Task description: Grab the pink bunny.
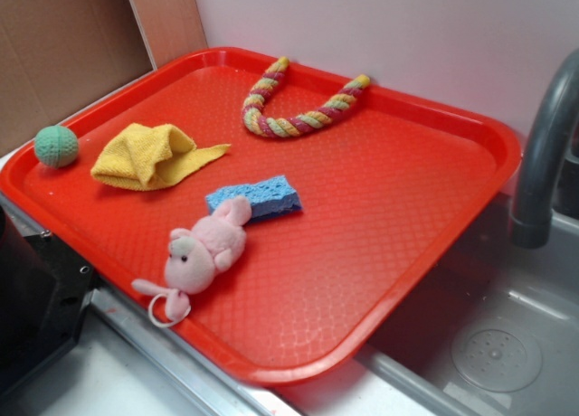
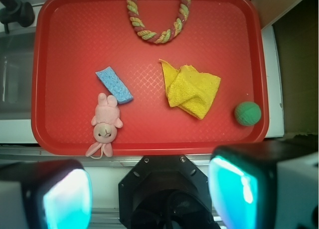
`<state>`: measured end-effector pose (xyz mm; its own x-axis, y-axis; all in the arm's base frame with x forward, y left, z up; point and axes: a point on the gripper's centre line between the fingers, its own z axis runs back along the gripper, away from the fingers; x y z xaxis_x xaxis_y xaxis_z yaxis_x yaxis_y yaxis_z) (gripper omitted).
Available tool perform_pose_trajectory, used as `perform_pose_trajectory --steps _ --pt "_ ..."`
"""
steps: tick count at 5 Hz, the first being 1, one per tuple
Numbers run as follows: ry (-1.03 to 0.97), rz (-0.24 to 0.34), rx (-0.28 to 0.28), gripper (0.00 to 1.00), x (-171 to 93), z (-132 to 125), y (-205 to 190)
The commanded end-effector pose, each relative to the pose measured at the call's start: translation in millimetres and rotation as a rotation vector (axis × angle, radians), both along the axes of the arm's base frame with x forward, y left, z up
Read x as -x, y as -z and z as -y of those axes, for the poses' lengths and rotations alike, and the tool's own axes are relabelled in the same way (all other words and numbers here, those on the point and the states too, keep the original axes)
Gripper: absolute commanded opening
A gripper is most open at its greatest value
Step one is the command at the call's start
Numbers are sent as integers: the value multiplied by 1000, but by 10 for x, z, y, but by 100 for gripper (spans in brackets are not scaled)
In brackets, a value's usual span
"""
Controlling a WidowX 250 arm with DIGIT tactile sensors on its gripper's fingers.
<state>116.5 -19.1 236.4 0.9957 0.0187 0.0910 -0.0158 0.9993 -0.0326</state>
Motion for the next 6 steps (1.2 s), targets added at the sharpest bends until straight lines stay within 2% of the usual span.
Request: perform_pose_trajectory --steps 1,2,3,4,5,6 --pt "0 0 0 100 0 0 0" --pt "23 58 54 100 -155 369 389" --pt "0 109 92 100 -418 415 725" --pt "-12 53 121 100 -541 459 1187" --pt "15 -54 104 100 -526 518 1543" --pt "91 -141 136 100 -519 670 1769"
